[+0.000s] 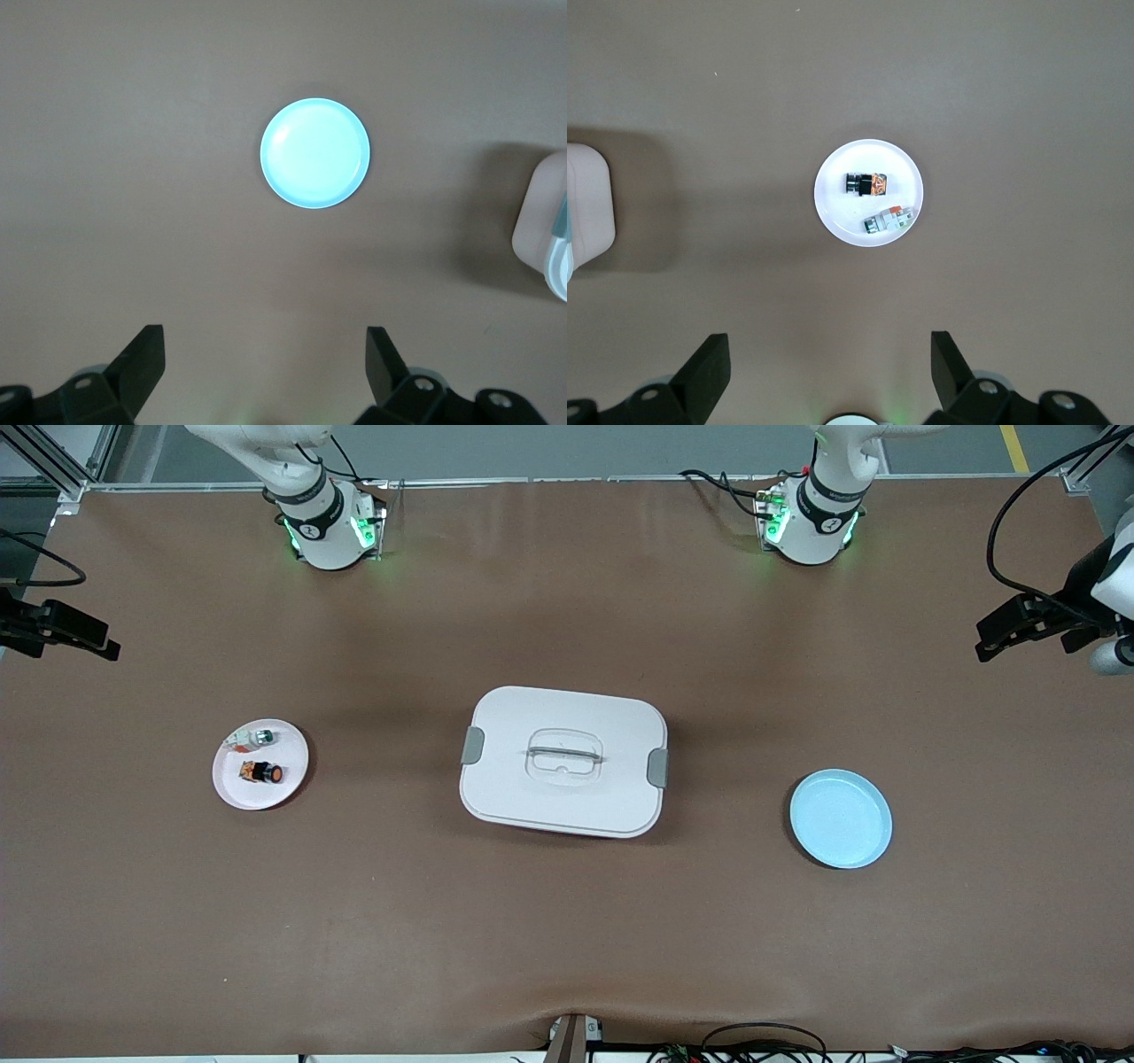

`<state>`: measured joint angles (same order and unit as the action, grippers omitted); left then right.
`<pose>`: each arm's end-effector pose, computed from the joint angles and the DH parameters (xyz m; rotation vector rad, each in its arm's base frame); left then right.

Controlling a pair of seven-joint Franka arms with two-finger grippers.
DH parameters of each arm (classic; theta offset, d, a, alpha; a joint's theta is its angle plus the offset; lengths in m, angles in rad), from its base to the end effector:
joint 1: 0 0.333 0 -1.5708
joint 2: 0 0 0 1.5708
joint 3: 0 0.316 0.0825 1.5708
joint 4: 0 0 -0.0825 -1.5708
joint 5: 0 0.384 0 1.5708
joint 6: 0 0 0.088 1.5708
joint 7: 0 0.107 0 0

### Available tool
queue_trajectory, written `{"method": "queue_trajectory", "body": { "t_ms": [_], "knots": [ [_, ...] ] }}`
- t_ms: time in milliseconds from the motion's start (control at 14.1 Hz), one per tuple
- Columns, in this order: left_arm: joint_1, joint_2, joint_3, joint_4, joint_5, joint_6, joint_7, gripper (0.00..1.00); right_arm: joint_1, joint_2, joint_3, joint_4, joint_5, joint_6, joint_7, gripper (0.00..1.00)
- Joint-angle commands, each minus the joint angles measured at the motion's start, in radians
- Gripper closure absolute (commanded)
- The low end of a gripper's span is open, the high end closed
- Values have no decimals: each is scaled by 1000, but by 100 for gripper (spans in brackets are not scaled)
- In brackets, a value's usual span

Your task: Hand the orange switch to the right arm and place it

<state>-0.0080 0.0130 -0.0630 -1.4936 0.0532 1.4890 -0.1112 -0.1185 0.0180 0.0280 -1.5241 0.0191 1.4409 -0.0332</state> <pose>0.5497 -0.0328 0.6465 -3.0872 -0.0681 0.0197 0.5443 -0.0473 0.6256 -3.1107 0.0868 0.1554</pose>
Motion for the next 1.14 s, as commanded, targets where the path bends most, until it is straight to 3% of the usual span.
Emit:
{"method": "queue_trajectory", "body": {
  "t_ms": [0, 569, 1068],
  "knots": [
    [-1, -24, 0, -8, -21, -16, 44, 0, 17, -10, 6, -11, 10, -2, -19, 0],
    [-3, -21, 3, 21, -47, -19, 31, 0, 33, -12, 3, -15, 12, 3, -23, 0],
    [-3, -19, 5, 27, -47, -19, 28, 0, 36, -62, 3, -85, 12, 45, -25, 0]
  ]
}}
